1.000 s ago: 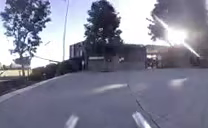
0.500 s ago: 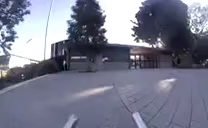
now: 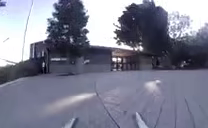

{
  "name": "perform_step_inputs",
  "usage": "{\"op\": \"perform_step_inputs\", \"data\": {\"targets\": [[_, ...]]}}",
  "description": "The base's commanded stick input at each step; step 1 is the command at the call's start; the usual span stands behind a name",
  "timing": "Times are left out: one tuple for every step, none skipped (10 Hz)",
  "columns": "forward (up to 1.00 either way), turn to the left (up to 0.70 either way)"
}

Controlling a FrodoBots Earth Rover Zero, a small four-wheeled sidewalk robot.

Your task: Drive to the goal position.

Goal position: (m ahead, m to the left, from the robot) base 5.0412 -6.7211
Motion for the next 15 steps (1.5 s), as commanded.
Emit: {"op": "perform_step_inputs", "data": {"targets": [[1.00, -0.40], [1.00, -0.40], [1.00, -0.40], [1.00, -0.40], [1.00, -0.40], [1.00, -0.40], [1.00, -0.40], [1.00, -0.40], [1.00, 0.00], [1.00, 0.00], [1.00, 0.00], [1.00, 0.00], [1.00, 0.00], [1.00, 0.00], [1.00, 0.00]]}}
